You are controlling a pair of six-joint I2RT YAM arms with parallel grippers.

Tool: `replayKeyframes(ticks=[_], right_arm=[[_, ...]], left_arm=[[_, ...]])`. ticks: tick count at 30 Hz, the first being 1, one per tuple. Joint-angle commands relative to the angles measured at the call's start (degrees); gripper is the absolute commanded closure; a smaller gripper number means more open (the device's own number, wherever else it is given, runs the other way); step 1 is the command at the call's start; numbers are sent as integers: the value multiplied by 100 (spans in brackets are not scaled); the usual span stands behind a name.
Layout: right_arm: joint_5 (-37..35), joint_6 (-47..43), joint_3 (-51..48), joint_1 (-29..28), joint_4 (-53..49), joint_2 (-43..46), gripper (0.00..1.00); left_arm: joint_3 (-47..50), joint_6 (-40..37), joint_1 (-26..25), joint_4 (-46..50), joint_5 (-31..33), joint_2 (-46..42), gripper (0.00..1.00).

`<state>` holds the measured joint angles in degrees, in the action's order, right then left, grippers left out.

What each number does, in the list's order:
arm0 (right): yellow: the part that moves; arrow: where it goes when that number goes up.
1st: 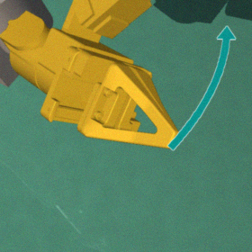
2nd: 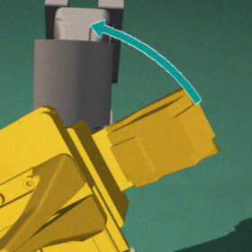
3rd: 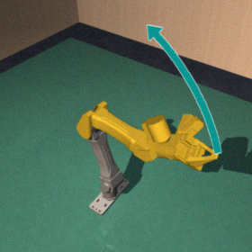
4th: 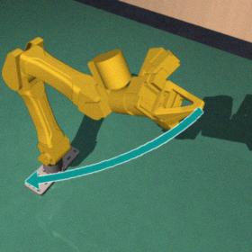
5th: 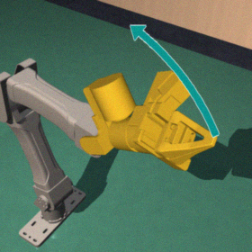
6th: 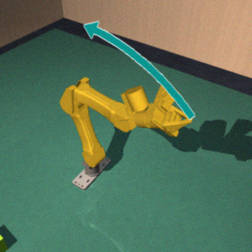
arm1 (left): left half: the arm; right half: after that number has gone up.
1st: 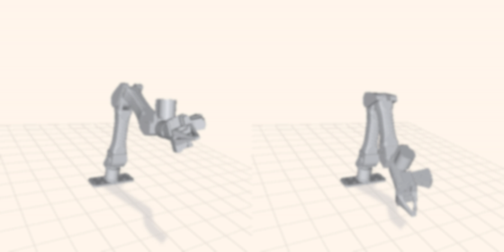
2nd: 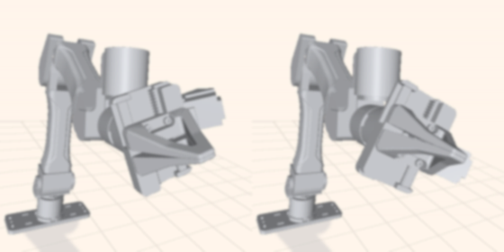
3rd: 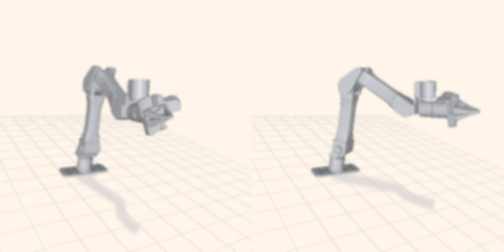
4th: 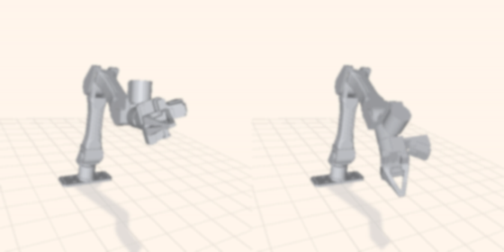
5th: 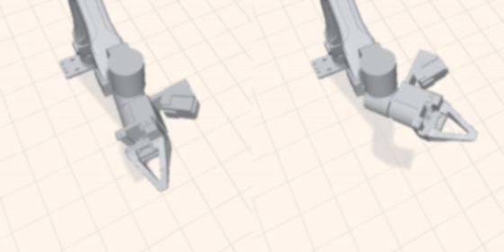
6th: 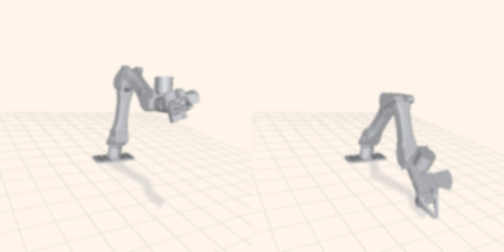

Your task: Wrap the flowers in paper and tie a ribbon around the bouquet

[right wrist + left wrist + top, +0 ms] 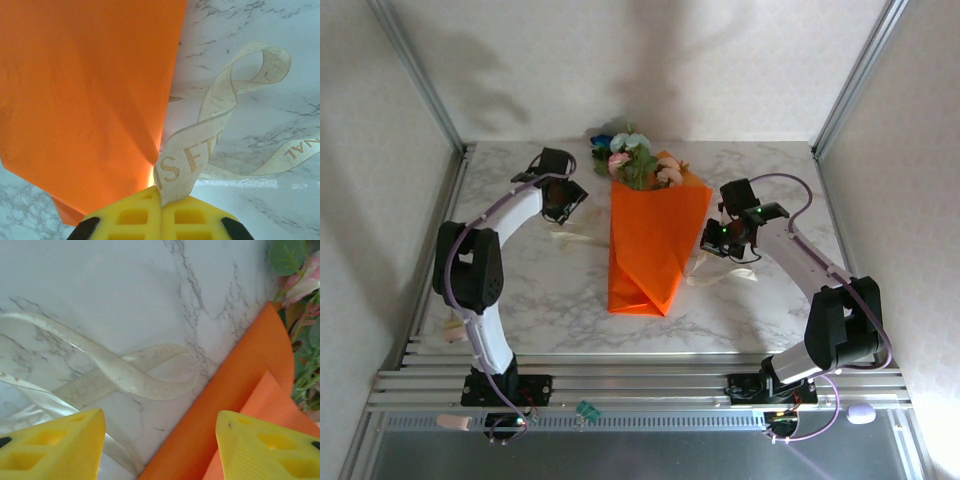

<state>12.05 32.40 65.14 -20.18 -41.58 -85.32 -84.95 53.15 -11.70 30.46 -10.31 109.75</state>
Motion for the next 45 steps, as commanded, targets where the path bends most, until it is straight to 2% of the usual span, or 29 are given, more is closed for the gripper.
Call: replayKeyframes(ticks=[1,2,4,6,8,9,12,17,19,21,22,23,26,31,34,36,45], right_arm=[[-8,38,123,-40,-104,110,100],[-8,30,117,-41,-121,112,100],[-4,15,113,-41,-139,120,100],[-11,27,95,-38,-143,142,100],[-27,46,101,-39,-155,156,100],[-24,55,107,-41,-152,171,100],[-26,64,116,-43,-157,190,100],[-58,64,69,-40,-184,238,100],[-46,81,53,-46,-166,237,100],[-19,99,42,-46,-140,235,100],[-16,100,42,-39,-140,235,100],[-10,108,42,-47,-139,233,100],[-16,91,75,-42,-157,248,100],[18,73,71,-49,-156,312,100],[114,52,42,-53,-99,327,100],[199,47,29,-54,-44,337,100],[287,-102,-136,-96,-175,569,100]], left_arm=[[-608,-760,41,304,-265,625,45],[-760,-906,-33,125,-444,746,46],[-1249,-1463,-313,130,8,920,48],[-1867,-2047,-563,669,708,1337,51],[-2467,-2113,-626,1442,1010,1877,52],[-2515,-2191,-654,1528,1054,2022,52],[-2089,-2352,-736,1015,1013,1954,51],[-2102,-2152,-719,1111,1022,2181,54],[-1981,-2107,-719,958,1030,2160,59],[-1958,-2117,-710,888,1006,2229,72],[-1927,-2139,-710,847,1004,2250,83],[-1900,-2142,-702,846,1028,2256,100],[-1719,-2083,-702,789,1360,1910,100],[-1493,-1954,-789,806,1758,583,100],[-1575,-2046,-971,781,1538,-81,100],[-1768,-2266,-1155,621,921,-258,100],[-3160,-2751,-2328,221,-1180,579,100]])
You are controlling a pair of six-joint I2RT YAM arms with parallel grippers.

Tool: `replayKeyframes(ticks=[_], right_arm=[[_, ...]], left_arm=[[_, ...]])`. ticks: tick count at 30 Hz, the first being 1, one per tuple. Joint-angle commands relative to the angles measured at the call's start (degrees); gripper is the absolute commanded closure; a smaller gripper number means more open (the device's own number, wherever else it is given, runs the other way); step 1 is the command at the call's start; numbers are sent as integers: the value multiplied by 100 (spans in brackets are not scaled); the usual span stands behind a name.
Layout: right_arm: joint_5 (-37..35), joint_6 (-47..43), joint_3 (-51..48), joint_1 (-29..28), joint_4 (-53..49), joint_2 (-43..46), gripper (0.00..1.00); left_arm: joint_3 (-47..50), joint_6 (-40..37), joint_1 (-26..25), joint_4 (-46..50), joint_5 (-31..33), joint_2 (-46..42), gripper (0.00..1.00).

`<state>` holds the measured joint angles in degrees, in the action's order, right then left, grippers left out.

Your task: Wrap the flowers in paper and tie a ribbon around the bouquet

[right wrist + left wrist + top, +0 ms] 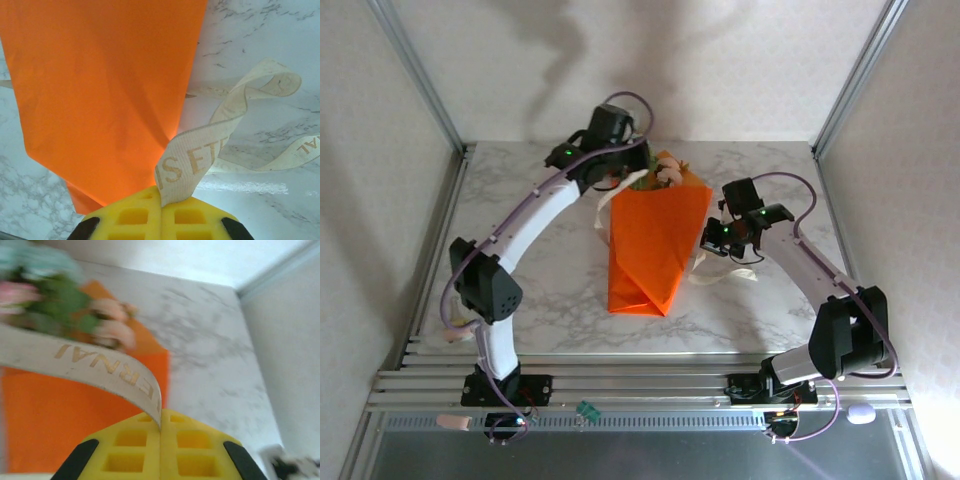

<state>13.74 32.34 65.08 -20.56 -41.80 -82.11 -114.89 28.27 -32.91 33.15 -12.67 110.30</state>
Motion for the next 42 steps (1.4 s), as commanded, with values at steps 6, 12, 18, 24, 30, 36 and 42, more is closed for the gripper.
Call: replayKeyframes(ticks=[6,12,18,24,30,36,42], right_arm=[[248,23,-777,-179,-41,756,100],[200,227,-1235,-360,-5,1150,100],[214,189,-1222,-398,-21,1208,100],[504,-103,-1084,-397,-26,1166,100],[925,-133,-698,-397,28,1061,100],[1593,289,-172,-440,285,493,100],[1193,502,274,-440,-11,191,100]], left_arm=[[-862,-470,-762,-390,-1810,1708,100],[-1110,-28,-849,-844,-2214,2585,75],[-1918,415,-904,-166,-1197,2703,28],[-1685,1090,-851,86,-487,2049,1],[-79,1262,-600,107,-770,811,35],[3758,509,-580,-1723,-2600,-1656,54],[6082,576,-1005,-3307,-2507,-3242,28]])
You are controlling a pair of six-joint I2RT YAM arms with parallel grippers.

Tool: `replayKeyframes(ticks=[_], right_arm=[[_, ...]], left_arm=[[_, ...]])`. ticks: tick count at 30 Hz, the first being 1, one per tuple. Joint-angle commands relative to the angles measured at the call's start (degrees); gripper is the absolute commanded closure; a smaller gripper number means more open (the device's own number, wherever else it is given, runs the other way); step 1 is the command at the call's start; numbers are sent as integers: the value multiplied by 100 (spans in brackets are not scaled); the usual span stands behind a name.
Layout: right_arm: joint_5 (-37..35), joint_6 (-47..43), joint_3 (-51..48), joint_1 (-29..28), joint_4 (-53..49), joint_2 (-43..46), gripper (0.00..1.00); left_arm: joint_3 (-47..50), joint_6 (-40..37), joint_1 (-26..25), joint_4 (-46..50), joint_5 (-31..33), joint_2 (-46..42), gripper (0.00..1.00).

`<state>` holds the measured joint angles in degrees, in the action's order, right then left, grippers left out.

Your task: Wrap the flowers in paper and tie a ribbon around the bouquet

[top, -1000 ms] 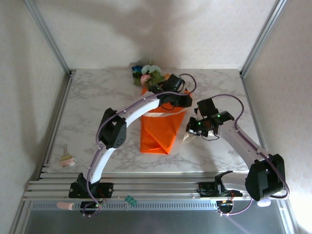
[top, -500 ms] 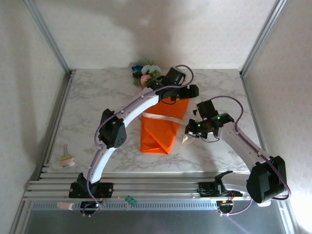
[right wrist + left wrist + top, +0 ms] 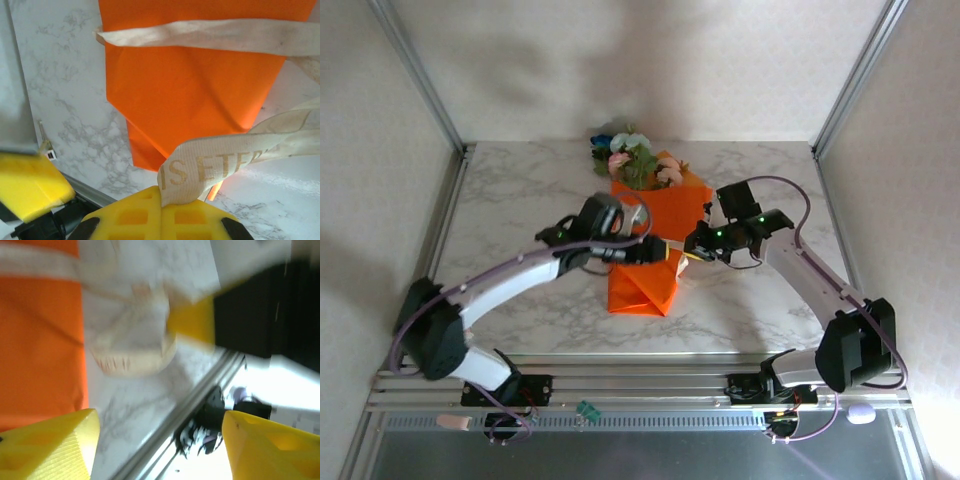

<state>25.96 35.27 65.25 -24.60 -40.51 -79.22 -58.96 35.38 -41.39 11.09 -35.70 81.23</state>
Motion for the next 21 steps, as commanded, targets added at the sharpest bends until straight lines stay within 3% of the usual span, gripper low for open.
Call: replayKeyframes(ticks=[1,6,10,12,16,18,20,21], right_arm=[[47,295,263,-40,-51,-138,100],[174,610,292,-38,114,-190,100],[264,735,307,-36,140,-185,100],[280,793,316,-37,159,-156,100],[313,908,348,-37,222,-103,100],[354,972,358,-36,259,-102,100],[358,1003,376,-28,298,-97,100],[366,1004,403,-27,291,-118,100]], left_arm=[[571,-150,-233,-1157,-174,-304,27],[185,-515,-680,-877,819,403,17],[-110,-672,-918,-1024,1512,928,17],[-345,-737,-1025,-754,2168,1191,22],[-518,-727,-1119,-454,3371,1317,43],[-534,-714,-1123,-535,3461,1333,62],[-614,-752,-1137,-503,3501,1322,91],[-646,-752,-1135,-448,3543,1281,100]])
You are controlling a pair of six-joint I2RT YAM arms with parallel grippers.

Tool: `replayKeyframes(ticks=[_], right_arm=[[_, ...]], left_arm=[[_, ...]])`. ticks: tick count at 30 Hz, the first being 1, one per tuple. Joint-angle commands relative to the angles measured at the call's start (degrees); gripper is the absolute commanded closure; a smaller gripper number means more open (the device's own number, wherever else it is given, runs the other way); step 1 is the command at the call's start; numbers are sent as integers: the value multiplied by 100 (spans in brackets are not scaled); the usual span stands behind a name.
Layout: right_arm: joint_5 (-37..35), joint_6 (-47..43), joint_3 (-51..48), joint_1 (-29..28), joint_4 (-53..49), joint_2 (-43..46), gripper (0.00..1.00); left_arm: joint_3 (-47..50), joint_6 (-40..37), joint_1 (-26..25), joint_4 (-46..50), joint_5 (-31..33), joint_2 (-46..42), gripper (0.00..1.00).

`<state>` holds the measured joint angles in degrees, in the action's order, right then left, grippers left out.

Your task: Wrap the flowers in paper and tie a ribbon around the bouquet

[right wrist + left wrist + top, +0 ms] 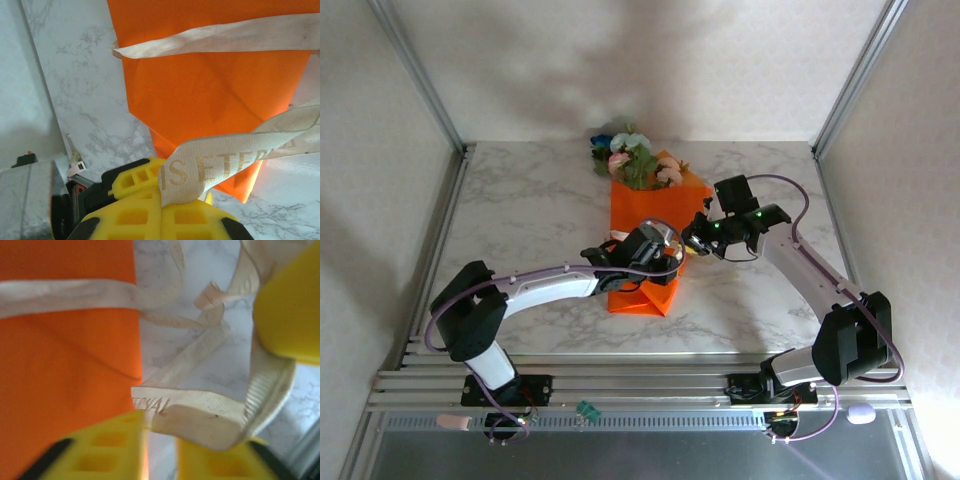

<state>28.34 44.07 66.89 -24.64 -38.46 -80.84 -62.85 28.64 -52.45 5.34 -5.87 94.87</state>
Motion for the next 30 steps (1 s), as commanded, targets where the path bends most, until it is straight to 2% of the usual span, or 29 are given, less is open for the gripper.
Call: replayKeyframes(ticks=[1,6,8,12,14,16,22,24,28,30], right_arm=[[134,108,281,-15,68,16,100],[321,-25,574,-12,15,-255,100],[411,-125,702,-5,-21,-365,91],[468,-356,842,3,-125,-434,66],[347,-487,852,3,-209,-365,57],[127,-572,814,25,-263,-242,52],[-547,-413,474,259,-370,-25,51],[-522,-350,374,377,-303,-126,54],[-351,-409,263,398,273,-205,62],[-482,-555,224,390,261,-209,64]], left_arm=[[-263,-78,-23,184,586,-154,100],[-602,-270,72,1244,777,-452,100],[-714,-324,134,1644,833,-600,100],[-1064,-407,294,2496,926,-781,100],[-1297,-558,356,2830,988,-796,100],[-1634,-738,403,3202,1171,-699,100],[-2793,-1580,406,4067,2087,-78,100],[-3089,-1811,410,4164,2509,173,100],[-3662,-2116,516,4041,2802,671,100],[-3998,-2198,621,3953,3112,968,100]])
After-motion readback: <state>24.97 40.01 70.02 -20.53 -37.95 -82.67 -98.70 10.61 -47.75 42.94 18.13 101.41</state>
